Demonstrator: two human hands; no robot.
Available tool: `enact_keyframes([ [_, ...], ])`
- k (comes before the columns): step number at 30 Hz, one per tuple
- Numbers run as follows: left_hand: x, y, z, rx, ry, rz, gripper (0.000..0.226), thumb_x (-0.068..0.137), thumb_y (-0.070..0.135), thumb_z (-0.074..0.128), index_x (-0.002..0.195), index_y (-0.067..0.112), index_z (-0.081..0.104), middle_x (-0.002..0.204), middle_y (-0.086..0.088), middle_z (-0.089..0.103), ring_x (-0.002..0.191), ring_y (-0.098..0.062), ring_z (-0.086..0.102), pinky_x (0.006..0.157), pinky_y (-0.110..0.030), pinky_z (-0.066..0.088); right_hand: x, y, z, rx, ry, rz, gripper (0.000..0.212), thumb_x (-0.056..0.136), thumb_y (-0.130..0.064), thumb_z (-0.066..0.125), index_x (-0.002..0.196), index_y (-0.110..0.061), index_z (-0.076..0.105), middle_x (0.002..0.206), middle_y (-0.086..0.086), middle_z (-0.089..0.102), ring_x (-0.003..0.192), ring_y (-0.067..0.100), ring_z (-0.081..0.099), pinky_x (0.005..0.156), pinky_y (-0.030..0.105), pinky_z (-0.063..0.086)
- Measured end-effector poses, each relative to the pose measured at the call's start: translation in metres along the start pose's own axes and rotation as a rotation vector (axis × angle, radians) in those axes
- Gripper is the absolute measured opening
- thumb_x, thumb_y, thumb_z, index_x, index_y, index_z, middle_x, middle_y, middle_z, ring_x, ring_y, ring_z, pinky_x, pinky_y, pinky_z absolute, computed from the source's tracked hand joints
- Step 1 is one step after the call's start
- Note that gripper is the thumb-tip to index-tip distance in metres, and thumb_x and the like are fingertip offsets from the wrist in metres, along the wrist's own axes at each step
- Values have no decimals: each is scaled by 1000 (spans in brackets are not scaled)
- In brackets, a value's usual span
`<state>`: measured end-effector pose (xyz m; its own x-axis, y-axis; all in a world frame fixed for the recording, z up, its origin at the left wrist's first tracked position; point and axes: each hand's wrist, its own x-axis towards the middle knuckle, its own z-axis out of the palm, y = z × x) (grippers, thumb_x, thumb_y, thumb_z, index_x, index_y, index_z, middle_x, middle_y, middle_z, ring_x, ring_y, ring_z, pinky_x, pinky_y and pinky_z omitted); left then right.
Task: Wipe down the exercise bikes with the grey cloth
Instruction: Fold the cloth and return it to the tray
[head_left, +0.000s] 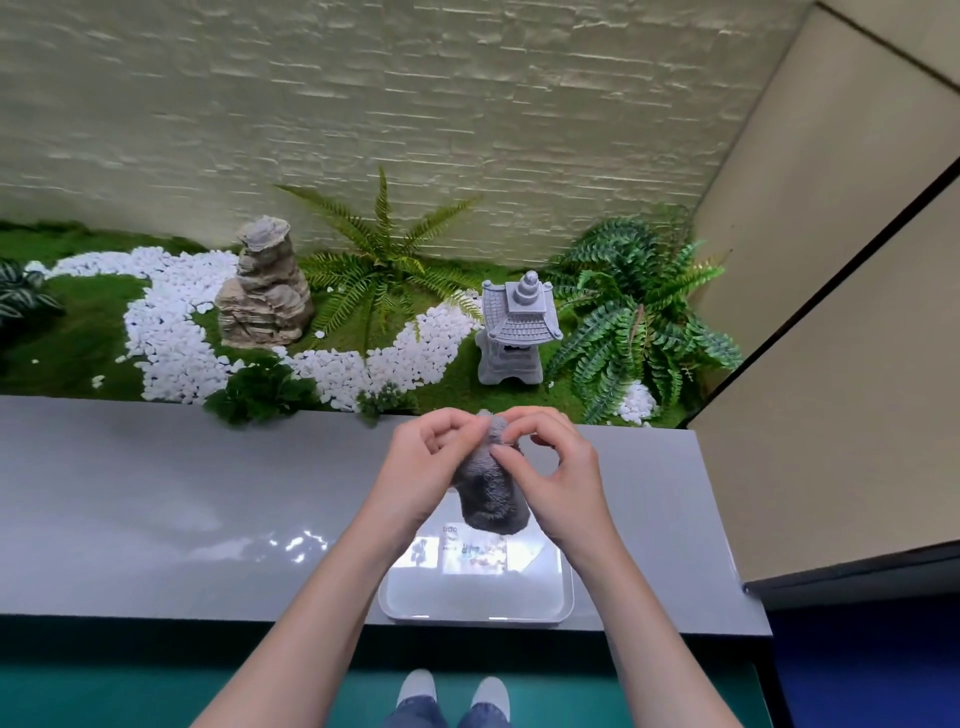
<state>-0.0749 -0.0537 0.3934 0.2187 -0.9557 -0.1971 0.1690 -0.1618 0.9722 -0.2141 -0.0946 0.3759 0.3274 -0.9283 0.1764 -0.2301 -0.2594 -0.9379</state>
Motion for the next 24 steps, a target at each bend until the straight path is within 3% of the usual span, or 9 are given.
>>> enact_keyframes([
  [2,0,0,-2,-5,19,-10,16,89,13,59,78,17,70,72,-2,71,64,-10,65,55,-19,49,-1,-1,1,10,17,0,19,78,-1,69,75,-17,60,98,-4,65,100,7,57,84,17,40],
  [6,-1,-1,-3,11,9,-31,13,89,-1,54,93,9,62,76,-25,68,58,-23,57,47,-20,43,-4,-1,4,-89,55,-70,17,79,0,66,79,-15,59,101,-7,61,103,10,55,85,18,41],
  [11,-2,-4,4,1,39,-58,20,89,-4,50,102,10,55,70,-11,72,47,-12,59,41,-15,40,-7,-3,8,-158,45,-88,27,80,1,62,101,-18,61,102,-6,58,102,7,52,86,11,37],
  [19,-3,-5,10,-87,126,-104,9,82,-2,63,89,-1,67,66,-12,70,55,-16,64,47,-17,45,-9,-1,10,-30,122,-93,12,82,1,65,84,-10,68,96,0,63,100,13,58,86,23,45],
  [22,-4,-7,9,-44,127,-64,11,83,-2,61,89,4,67,66,-13,69,55,-16,60,47,-19,43,-10,-1,10,-15,154,-61,9,82,-2,67,78,-9,67,96,1,62,98,14,59,85,28,47],
  [24,-4,-9,8,5,134,-22,13,85,1,60,88,11,67,72,-14,69,63,-17,60,55,-25,46,-11,-3,10,-33,153,-51,9,84,-2,65,78,-9,64,96,1,61,99,14,58,86,28,45],
])
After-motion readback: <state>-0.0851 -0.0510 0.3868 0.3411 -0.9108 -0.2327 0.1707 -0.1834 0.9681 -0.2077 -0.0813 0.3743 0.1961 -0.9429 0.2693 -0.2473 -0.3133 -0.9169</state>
